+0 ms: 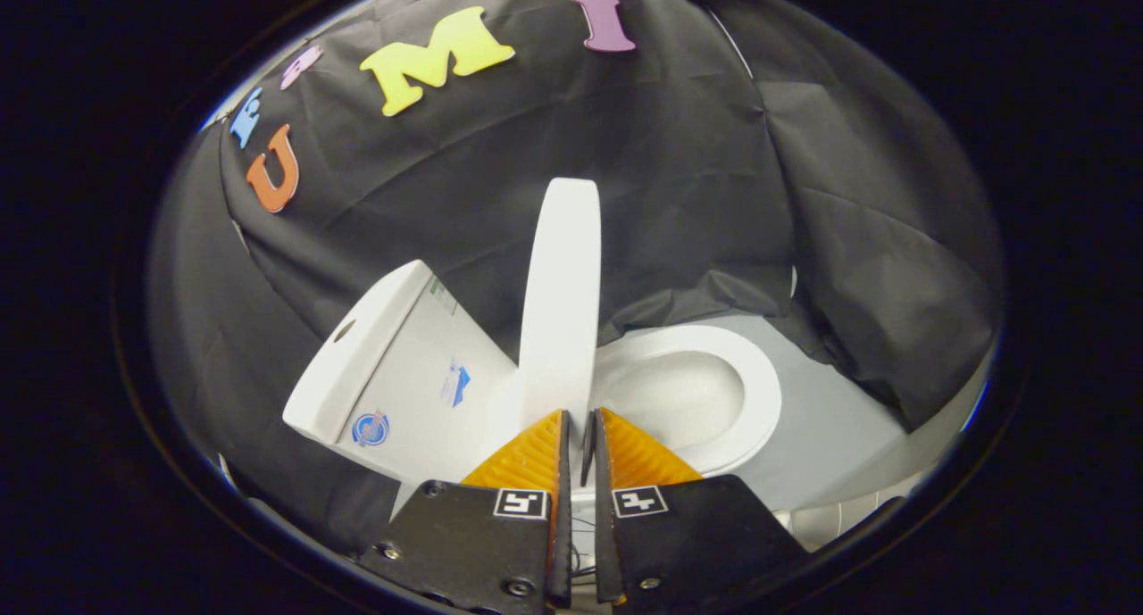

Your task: Open the toilet lid.

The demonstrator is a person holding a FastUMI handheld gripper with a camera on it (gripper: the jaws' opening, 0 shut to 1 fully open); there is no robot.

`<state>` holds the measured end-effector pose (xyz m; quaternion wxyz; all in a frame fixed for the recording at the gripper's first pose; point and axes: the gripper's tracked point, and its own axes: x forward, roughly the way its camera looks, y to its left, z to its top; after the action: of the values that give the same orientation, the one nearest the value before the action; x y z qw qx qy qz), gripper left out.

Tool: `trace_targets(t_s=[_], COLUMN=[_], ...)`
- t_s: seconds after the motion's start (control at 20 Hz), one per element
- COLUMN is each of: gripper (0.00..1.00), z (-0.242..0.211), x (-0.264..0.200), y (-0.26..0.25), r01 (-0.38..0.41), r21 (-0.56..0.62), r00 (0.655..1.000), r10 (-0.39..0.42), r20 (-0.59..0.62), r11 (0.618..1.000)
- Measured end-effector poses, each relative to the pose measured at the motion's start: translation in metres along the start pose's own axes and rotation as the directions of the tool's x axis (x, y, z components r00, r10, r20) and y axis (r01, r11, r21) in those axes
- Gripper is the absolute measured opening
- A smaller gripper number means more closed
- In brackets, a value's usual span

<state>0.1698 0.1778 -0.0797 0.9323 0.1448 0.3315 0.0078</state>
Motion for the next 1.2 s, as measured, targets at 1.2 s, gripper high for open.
trace_targets(t_s=[1.2], gripper=[0.14], z=[-0.008], x=[0.000], y=[0.112], r01=[-0.005], r21=[-0.169], r00=[1.000], r10=[0.009], r20=[0.022], r11=[0.986])
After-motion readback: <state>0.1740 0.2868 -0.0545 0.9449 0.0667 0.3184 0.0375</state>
